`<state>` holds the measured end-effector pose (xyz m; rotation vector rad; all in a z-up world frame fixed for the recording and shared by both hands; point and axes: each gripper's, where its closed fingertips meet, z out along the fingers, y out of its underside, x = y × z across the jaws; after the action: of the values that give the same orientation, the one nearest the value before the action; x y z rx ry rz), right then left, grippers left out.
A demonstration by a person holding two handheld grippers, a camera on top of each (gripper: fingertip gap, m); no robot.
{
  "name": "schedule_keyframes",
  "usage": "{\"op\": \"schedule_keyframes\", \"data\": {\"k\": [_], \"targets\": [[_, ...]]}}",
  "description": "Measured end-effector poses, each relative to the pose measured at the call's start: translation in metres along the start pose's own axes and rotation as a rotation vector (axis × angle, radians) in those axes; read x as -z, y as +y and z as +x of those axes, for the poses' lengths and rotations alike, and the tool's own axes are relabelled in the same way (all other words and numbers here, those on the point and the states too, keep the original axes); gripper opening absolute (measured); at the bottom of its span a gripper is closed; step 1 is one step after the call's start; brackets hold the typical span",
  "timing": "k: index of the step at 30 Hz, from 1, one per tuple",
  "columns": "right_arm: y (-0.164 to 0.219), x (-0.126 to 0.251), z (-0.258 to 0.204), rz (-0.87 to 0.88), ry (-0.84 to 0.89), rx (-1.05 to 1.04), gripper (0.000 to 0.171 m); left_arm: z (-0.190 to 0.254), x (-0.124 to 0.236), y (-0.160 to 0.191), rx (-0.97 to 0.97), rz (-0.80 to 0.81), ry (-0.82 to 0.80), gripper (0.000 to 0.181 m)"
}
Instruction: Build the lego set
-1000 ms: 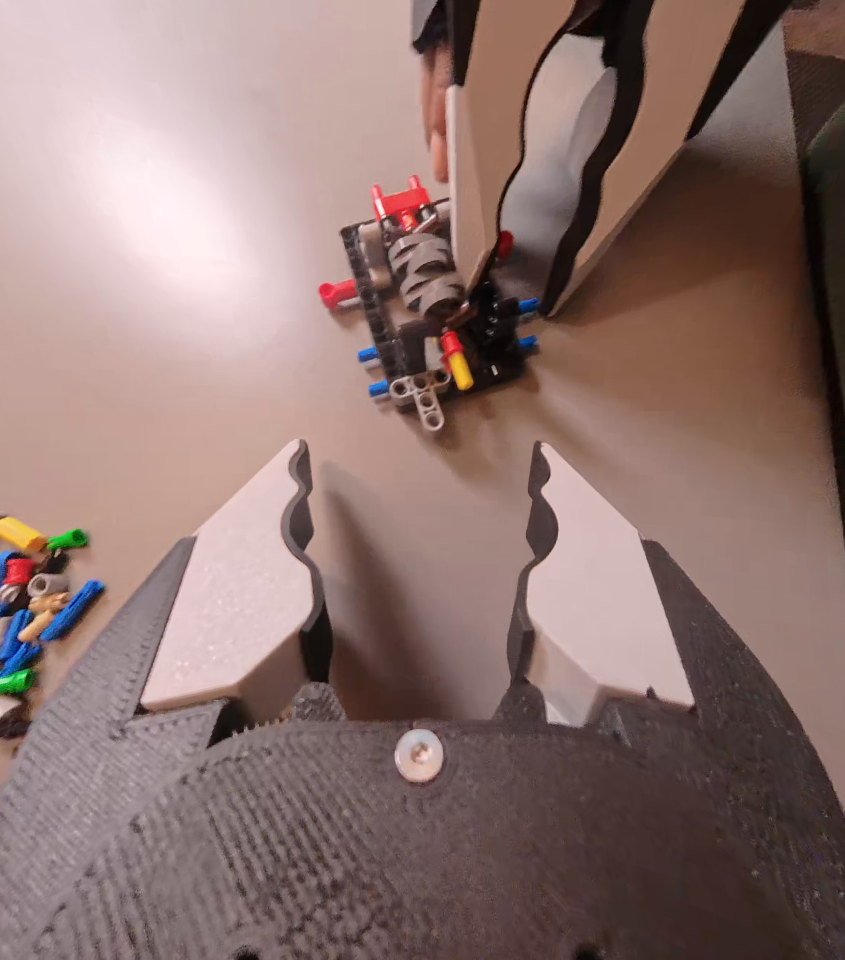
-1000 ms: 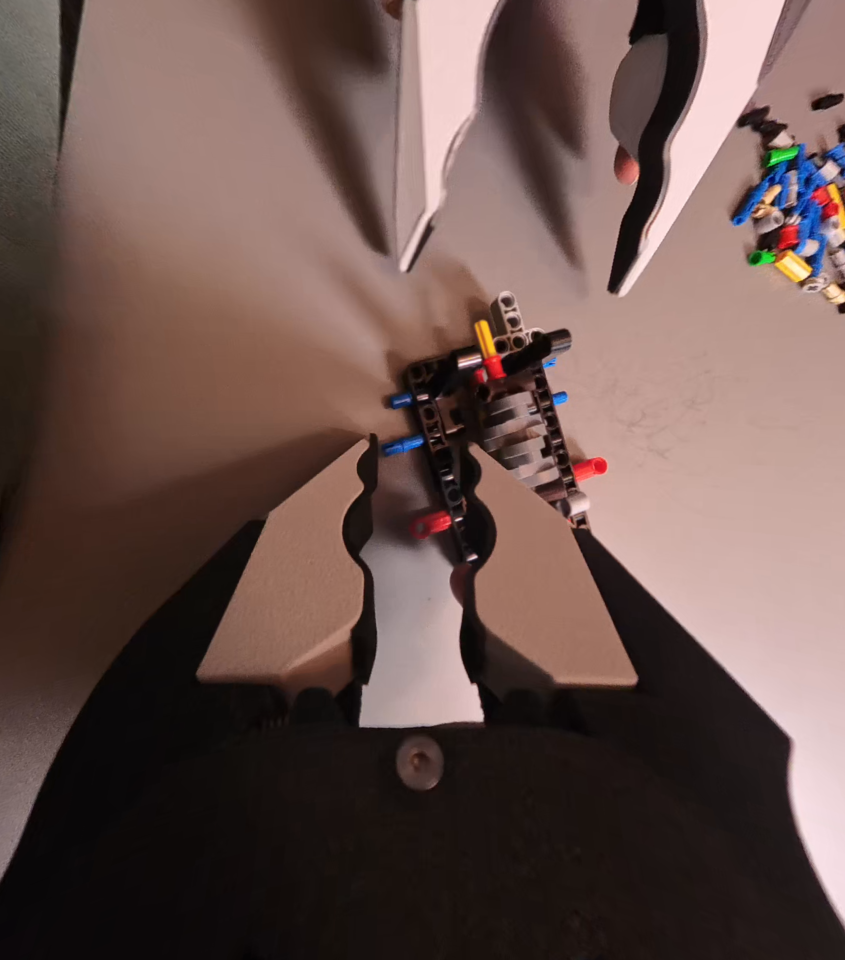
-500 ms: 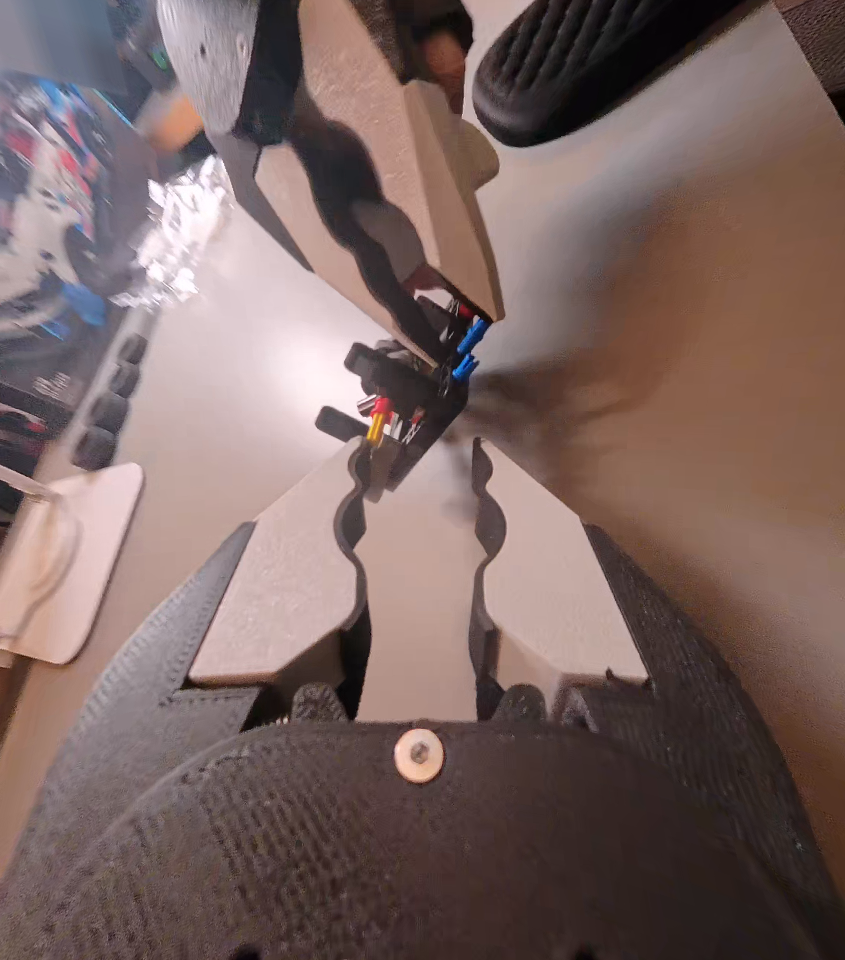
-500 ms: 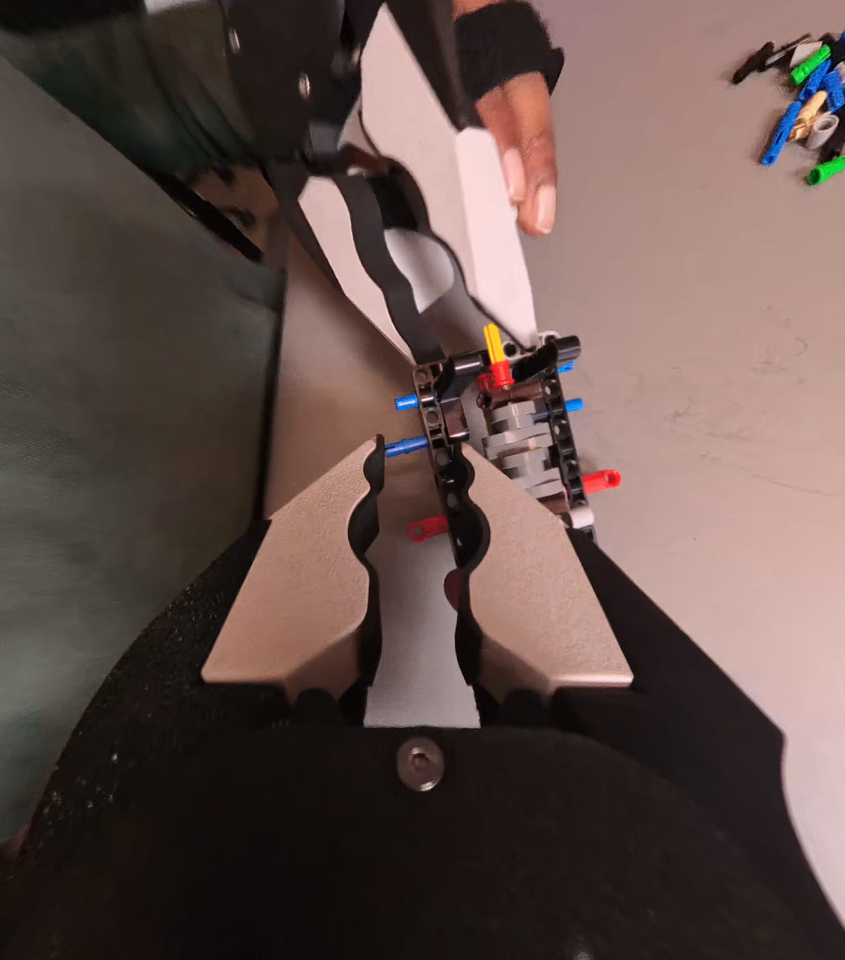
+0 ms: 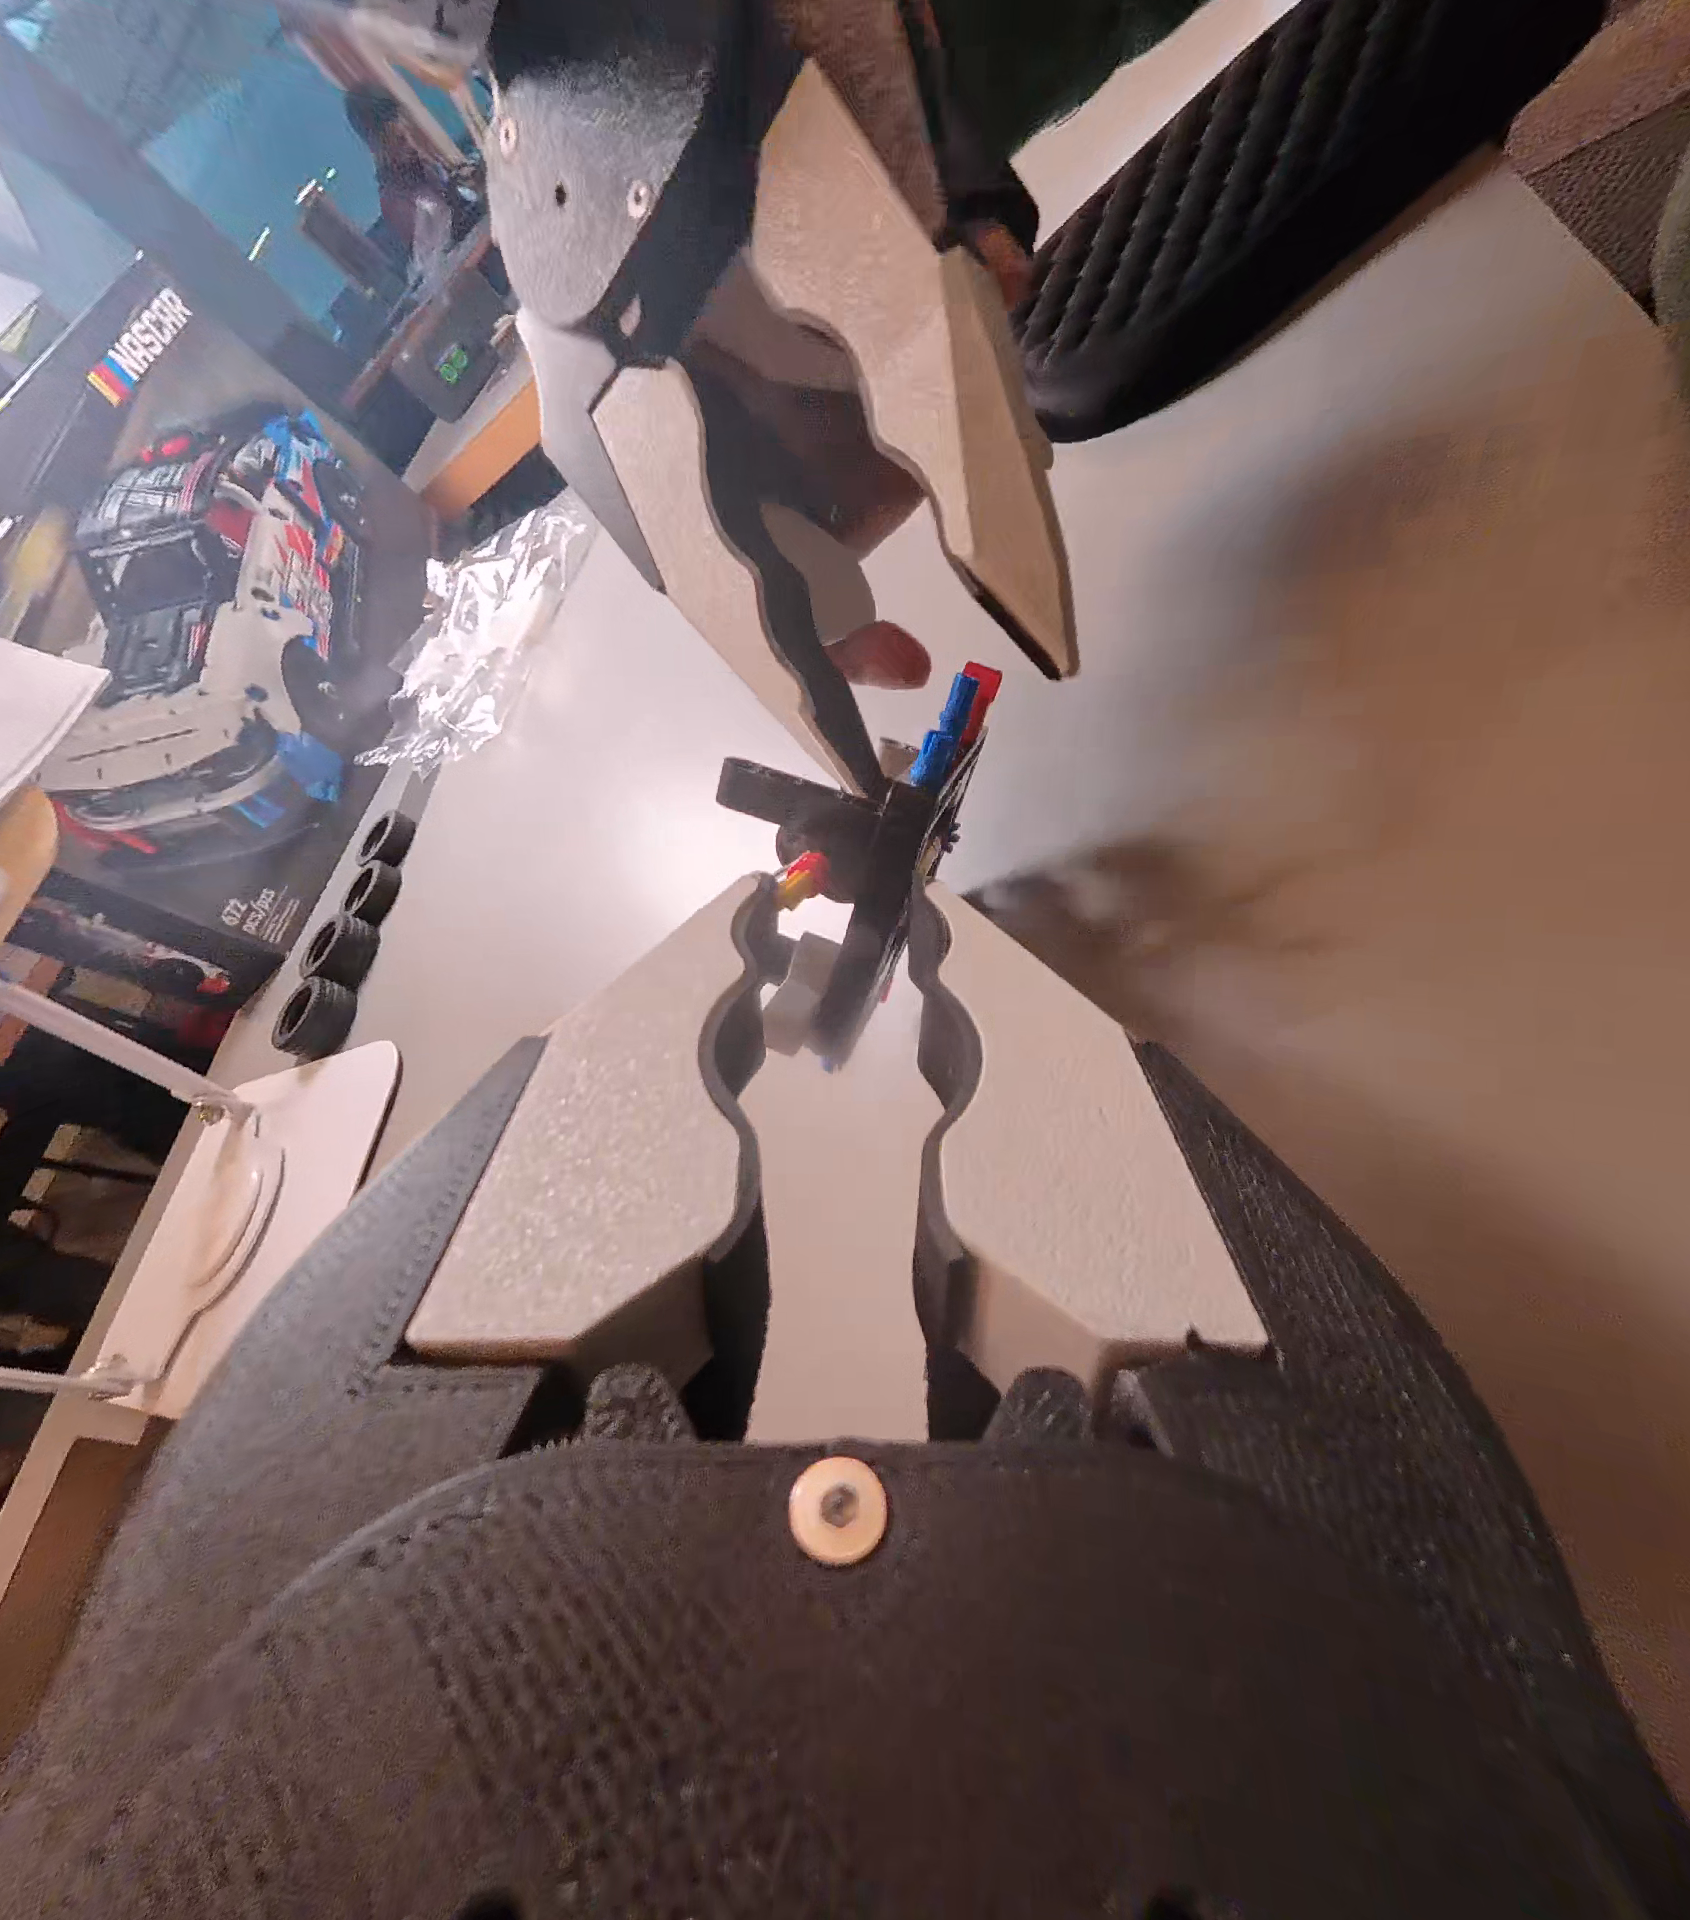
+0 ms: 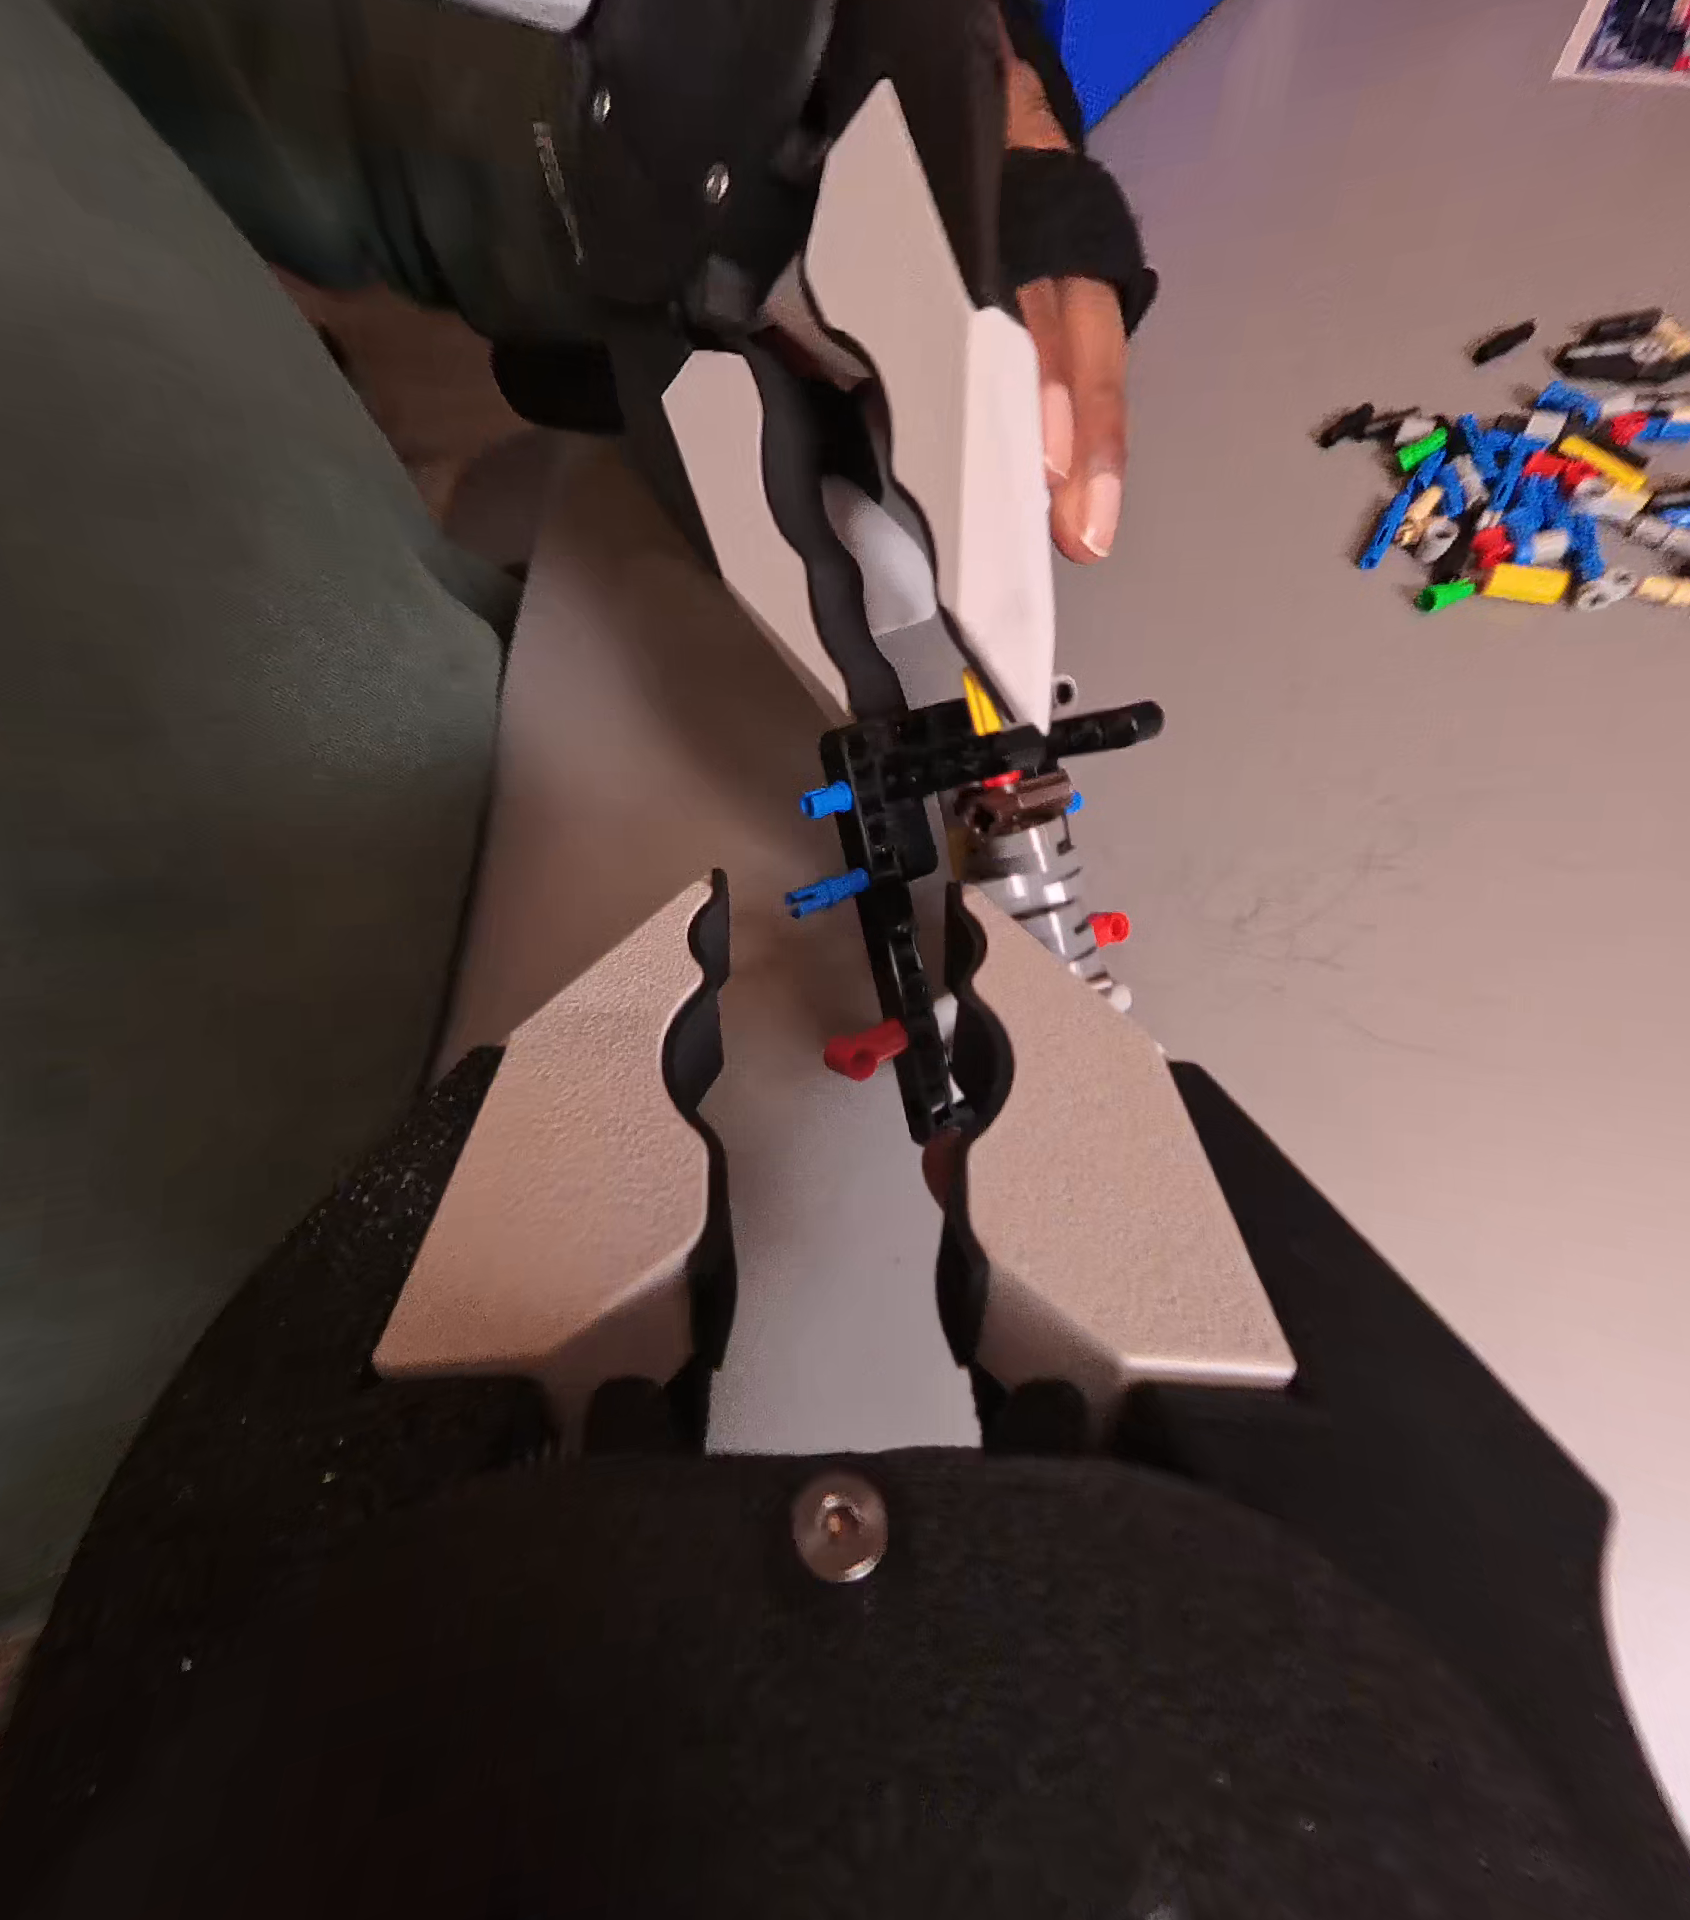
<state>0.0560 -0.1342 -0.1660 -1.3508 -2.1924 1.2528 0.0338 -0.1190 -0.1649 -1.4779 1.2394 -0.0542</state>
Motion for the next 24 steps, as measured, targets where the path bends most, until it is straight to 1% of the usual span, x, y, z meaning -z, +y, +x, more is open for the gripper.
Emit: {"op": "schedule_keyframes", "data": {"k": [4, 6, 9, 10, 12, 13, 16, 18, 20, 24], "targets": [[-0.003, -0.006, 0.003, -0.007, 0.144, 0.122, 0.039, -0.003, -0.003, -0.001, 0.080, 0.011, 0.035, 0.023], [-0.004, -0.006, 0.010, -0.017, 0.234, 0.189, 0.031, -0.005, -0.003, -0.002, 0.124, 0.015, 0.036, 0.023], [-0.004, -0.009, 0.009, -0.019, 0.264, 0.219, 0.029, -0.006, -0.003, -0.004, 0.190, 0.035, 0.060, 0.023], [-0.005, -0.009, 0.012, -0.014, 0.285, 0.222, 0.025, -0.007, -0.003, -0.003, 0.220, 0.034, 0.063, 0.023], [-0.008, -0.005, 0.022, -0.005, 0.340, 0.237, 0.010, -0.009, -0.003, -0.002, 0.303, 0.031, 0.077, 0.023], [-0.008, -0.005, 0.023, -0.005, 0.341, 0.241, 0.009, -0.010, -0.004, -0.002, 0.345, 0.031, 0.084, 0.023], [-0.009, -0.003, 0.026, -0.001, 0.311, 0.202, 0.006, -0.011, -0.004, -0.002, 0.439, 0.037, 0.108, 0.023], [-0.008, -0.001, 0.025, 0.001, 0.249, 0.155, 0.005, -0.013, -0.003, -0.004, 0.445, 0.040, 0.112, 0.026], [-0.006, -0.001, 0.025, -0.018, 0.154, 0.088, 0.005, -0.015, -0.003, -0.005, 0.390, 0.031, 0.099, 0.036], [-0.008, -0.002, 0.018, -0.045, -0.063, -0.008, 0.005, -0.010, -0.009, -0.005, 0.280, -0.043, 0.124, 0.039]]}}
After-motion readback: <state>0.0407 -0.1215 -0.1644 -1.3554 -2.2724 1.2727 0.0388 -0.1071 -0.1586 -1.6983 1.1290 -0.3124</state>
